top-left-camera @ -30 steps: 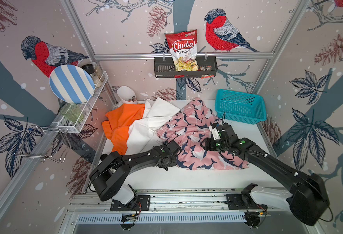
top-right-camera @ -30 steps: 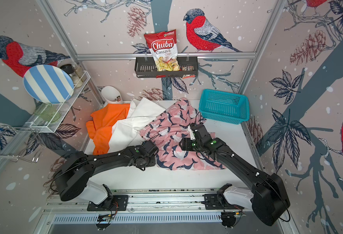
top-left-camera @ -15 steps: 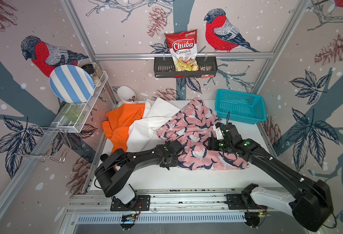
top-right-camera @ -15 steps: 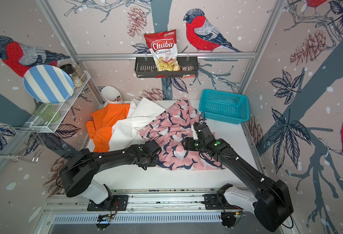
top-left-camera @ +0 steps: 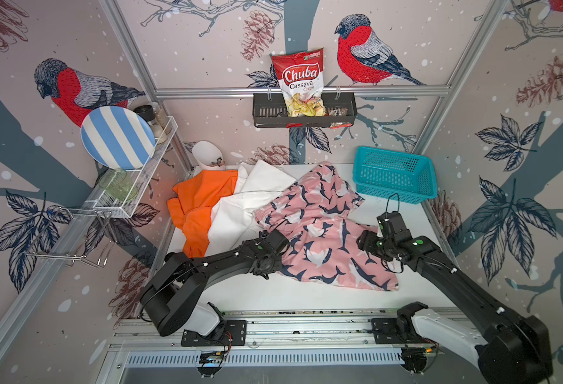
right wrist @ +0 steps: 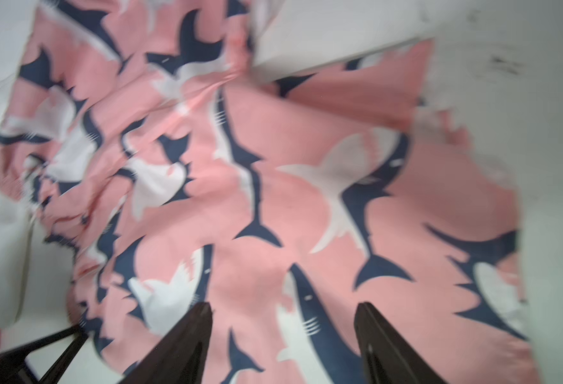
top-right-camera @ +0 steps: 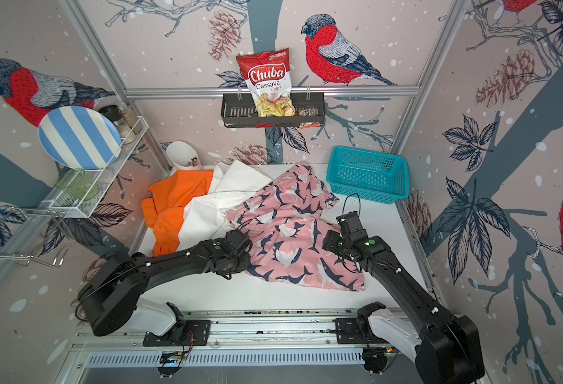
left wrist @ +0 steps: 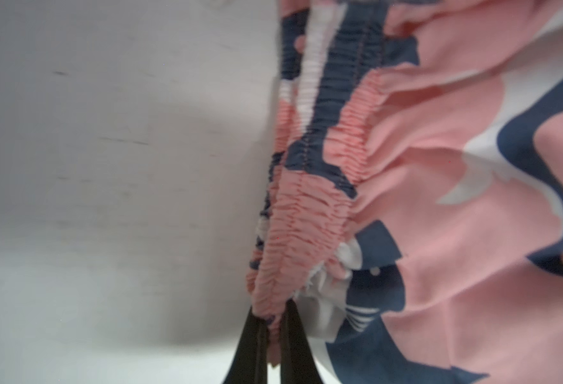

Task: Roll up the shorts
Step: Fold the shorts at the center of the board.

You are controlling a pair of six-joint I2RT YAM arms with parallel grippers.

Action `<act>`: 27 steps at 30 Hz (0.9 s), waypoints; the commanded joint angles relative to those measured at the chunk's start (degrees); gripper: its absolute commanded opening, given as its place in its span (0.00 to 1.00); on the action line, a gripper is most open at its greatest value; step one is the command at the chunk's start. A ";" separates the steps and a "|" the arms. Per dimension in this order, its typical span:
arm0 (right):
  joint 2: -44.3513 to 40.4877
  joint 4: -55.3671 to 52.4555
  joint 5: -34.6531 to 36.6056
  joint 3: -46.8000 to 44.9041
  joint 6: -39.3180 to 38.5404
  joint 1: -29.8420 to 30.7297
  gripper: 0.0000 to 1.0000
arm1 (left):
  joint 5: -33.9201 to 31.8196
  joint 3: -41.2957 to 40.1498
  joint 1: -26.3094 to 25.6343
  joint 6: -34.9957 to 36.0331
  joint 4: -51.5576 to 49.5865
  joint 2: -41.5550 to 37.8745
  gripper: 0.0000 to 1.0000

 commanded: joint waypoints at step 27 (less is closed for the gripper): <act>5.58 -2.06 -6.65 -12.01 31.18 7.32 0.63 | 5.70 -6.44 12.55 6.93 10.82 0.56 0.00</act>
